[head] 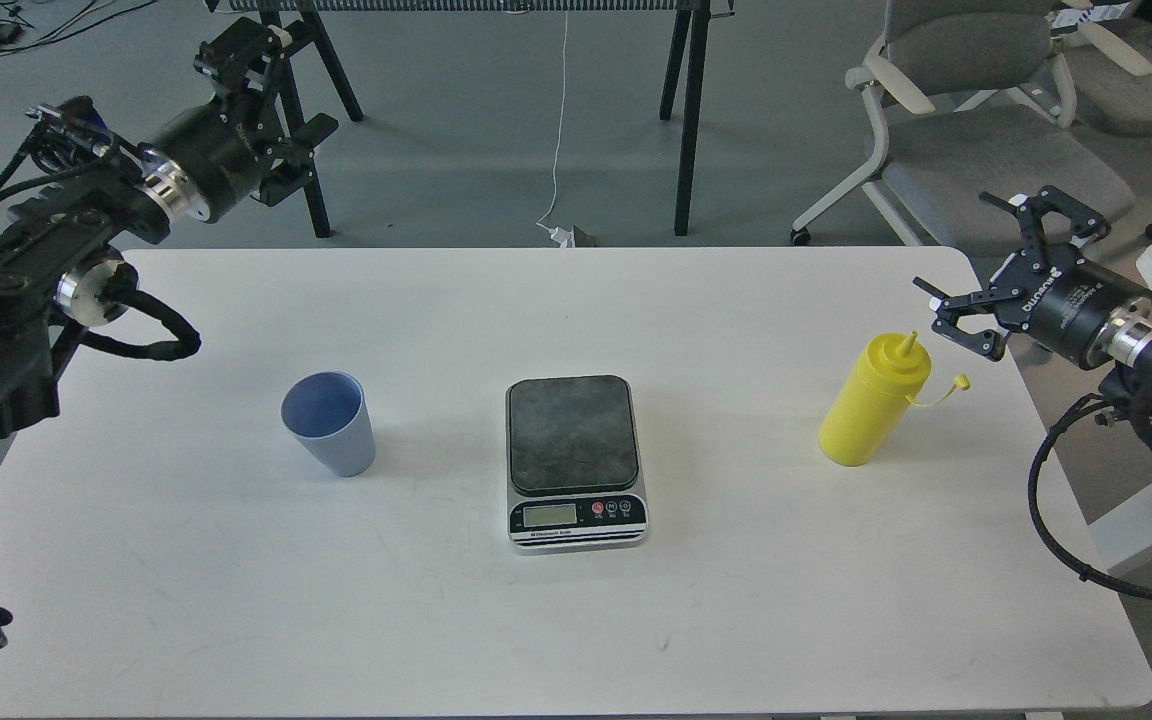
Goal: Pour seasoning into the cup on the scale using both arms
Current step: 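Move the left gripper over the light blue cup, then lower the left gripper onto the blue cup and grasp its rim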
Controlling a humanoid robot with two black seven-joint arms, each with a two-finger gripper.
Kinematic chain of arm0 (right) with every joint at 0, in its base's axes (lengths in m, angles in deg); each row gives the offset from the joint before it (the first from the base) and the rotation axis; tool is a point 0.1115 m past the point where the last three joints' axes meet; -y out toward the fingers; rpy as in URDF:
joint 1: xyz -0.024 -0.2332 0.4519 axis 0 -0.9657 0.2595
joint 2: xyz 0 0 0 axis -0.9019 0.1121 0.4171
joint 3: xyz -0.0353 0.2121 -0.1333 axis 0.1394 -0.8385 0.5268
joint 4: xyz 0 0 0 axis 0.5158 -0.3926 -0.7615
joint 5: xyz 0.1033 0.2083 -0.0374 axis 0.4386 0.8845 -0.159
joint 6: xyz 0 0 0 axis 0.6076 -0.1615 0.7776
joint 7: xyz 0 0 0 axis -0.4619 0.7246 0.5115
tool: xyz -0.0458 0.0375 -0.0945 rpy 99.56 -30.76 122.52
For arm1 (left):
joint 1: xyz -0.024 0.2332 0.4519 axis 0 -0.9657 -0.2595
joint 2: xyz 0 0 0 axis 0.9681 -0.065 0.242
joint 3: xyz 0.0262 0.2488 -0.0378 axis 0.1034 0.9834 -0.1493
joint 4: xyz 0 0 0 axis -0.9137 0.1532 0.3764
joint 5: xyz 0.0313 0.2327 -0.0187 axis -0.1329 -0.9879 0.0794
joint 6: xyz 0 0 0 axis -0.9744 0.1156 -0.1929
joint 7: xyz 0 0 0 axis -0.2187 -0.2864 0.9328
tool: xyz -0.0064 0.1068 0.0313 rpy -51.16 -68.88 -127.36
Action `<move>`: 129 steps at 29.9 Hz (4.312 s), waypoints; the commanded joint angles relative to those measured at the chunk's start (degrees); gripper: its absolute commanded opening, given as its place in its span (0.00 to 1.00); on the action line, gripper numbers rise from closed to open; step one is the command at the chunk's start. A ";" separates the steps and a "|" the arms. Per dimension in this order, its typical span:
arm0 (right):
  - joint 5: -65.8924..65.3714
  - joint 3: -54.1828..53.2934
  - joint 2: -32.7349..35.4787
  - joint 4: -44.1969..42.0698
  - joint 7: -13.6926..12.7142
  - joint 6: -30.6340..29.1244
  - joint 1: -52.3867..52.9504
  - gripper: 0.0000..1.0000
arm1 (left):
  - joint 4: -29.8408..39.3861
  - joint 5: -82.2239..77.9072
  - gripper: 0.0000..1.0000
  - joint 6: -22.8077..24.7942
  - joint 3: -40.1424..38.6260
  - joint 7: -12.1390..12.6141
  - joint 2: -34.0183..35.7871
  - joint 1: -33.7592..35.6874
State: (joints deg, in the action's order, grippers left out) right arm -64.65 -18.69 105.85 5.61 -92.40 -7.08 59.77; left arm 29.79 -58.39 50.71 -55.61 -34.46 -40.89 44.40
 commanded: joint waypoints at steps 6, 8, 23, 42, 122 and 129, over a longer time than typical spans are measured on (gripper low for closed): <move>0.00 -0.17 -0.14 -0.07 0.01 0.00 0.00 0.98 | -0.04 0.61 1.00 0.00 -0.08 0.00 0.82 -1.87; 0.00 -0.17 -0.23 -0.07 0.01 0.00 0.00 0.98 | -0.04 1.05 1.00 0.00 -0.08 0.00 1.61 -1.43; 0.00 -0.17 -0.41 0.11 0.01 0.00 -0.09 0.98 | -7.51 7.30 1.00 0.00 -2.20 0.00 0.30 2.79; 0.00 0.01 -0.32 0.37 -0.08 0.00 -0.70 0.98 | 29.29 -82.31 0.99 0.00 10.55 0.00 15.33 20.81; 0.09 -0.17 0.56 0.55 -0.08 0.00 -3.51 0.98 | 24.31 -98.35 0.72 0.00 32.26 0.00 7.07 8.68; 0.09 -0.25 0.56 0.55 -0.08 0.00 -3.69 0.98 | 23.69 -98.18 0.60 0.00 32.26 0.00 6.72 8.68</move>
State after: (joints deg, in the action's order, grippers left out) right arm -64.56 -18.92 106.43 6.16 -92.48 -7.08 56.12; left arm 53.68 -156.62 50.70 -23.34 -34.46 -34.08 53.01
